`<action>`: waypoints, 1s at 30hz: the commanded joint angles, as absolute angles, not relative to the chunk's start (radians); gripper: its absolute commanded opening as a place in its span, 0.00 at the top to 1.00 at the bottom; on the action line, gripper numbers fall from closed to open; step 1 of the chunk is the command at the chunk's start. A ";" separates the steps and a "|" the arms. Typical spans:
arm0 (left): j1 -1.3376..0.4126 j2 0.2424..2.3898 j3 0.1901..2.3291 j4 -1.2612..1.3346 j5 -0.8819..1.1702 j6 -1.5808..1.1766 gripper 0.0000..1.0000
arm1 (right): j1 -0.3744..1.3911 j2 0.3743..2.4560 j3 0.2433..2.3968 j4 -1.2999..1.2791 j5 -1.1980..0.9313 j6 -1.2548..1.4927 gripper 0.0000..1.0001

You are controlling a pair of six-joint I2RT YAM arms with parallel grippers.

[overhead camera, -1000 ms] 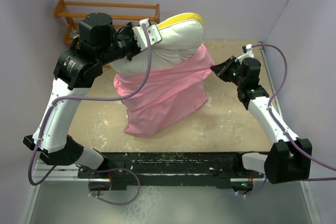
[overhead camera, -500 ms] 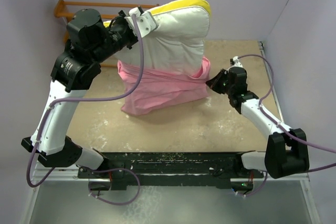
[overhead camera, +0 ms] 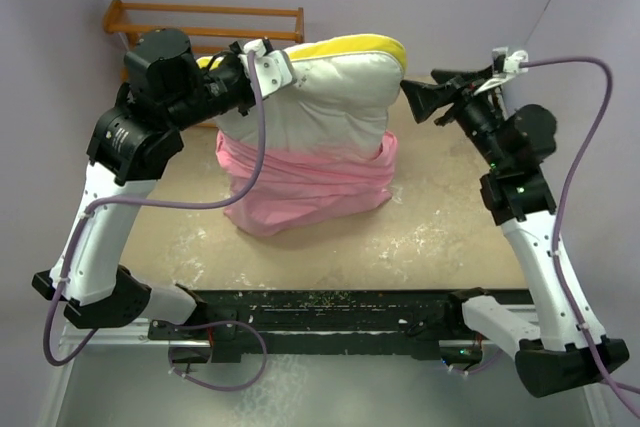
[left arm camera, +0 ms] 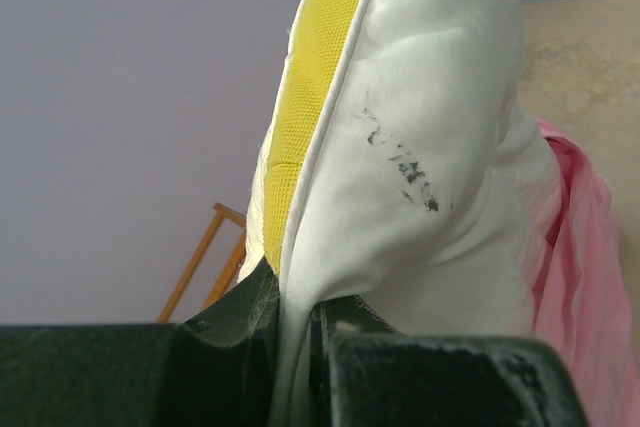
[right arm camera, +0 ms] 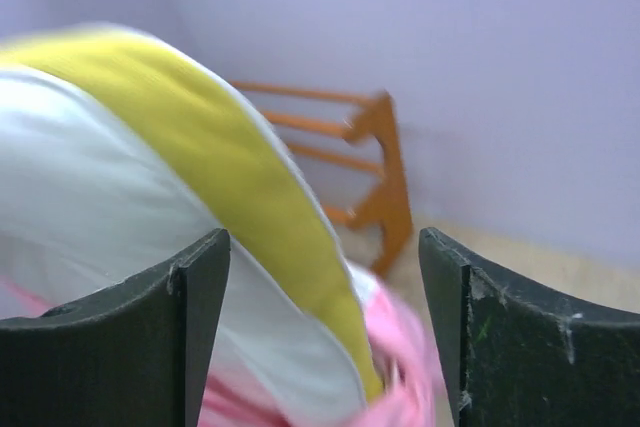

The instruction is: Remove the pillowcase from the pillow

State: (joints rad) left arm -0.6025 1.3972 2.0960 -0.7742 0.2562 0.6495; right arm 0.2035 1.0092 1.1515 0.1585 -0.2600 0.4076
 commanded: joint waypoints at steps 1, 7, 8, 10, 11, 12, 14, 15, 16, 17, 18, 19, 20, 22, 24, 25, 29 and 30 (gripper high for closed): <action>-0.600 1.338 2.123 -0.715 0.390 0.666 1.00 | 0.208 1.026 1.287 0.249 -0.573 0.268 0.20; -0.600 1.335 2.107 -0.797 0.438 0.672 1.00 | 0.248 1.068 1.396 0.240 -0.822 0.248 0.01; -0.599 1.334 2.103 -0.802 0.440 0.674 1.00 | 0.262 1.077 1.414 0.208 -0.843 0.222 0.00; -0.600 1.332 2.099 -0.816 0.446 0.680 1.00 | 0.287 1.091 1.427 0.161 -0.864 0.174 0.00; -0.599 1.330 2.097 -0.819 0.451 0.683 1.00 | 0.299 1.094 1.427 0.145 -0.863 0.154 0.00; -0.599 1.329 2.095 -0.826 0.456 0.687 1.00 | 0.310 1.098 1.430 0.125 -0.859 0.135 0.00; -0.599 1.330 2.092 -0.841 0.467 0.695 1.00 | 0.335 1.112 1.447 0.073 -0.854 0.094 0.00; -0.601 1.331 2.094 -0.848 0.473 0.697 1.00 | 0.349 1.121 1.458 0.045 -0.853 0.072 0.00; -0.601 1.334 2.096 -0.856 0.479 0.698 1.00 | 0.369 1.130 1.471 0.017 -0.848 0.050 0.00; -0.603 1.337 2.099 -0.862 0.483 0.698 1.00 | 0.392 1.143 1.484 -0.014 -0.840 0.027 0.01; -0.608 1.341 2.104 -0.871 0.485 0.697 1.00 | 0.419 1.157 1.499 -0.046 -0.833 0.000 0.01; -0.617 1.347 2.110 -0.876 0.483 0.695 1.00 | 0.449 1.175 1.514 -0.083 -0.820 -0.028 0.02; -0.626 1.350 2.114 -0.879 0.478 0.695 1.00 | 0.481 1.193 1.530 -0.124 -0.801 -0.055 0.03; -0.645 1.357 2.123 -0.888 0.462 0.697 1.00 | 0.539 1.241 1.560 -0.203 -0.754 -0.103 0.06; -0.666 1.360 2.125 -0.893 0.444 0.706 1.00 | 0.581 1.280 1.577 -0.264 -0.704 -0.137 0.09; -0.674 1.360 2.126 -0.897 0.436 0.712 1.00 | 0.602 1.297 1.580 -0.284 -0.678 -0.149 0.12; -0.696 1.361 2.128 -0.905 0.409 0.724 1.00 | 0.630 1.327 1.567 -0.310 -0.593 -0.170 0.28; -0.698 1.360 2.129 -0.905 0.407 0.724 1.00 | 0.630 1.325 1.560 -0.295 -0.573 -0.168 0.35</action>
State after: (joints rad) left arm -0.6586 1.3731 2.0800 -1.0344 0.3504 0.7006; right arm 0.5873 1.2945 1.5673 -0.1970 -0.6342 -0.1371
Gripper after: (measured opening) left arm 0.113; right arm 0.757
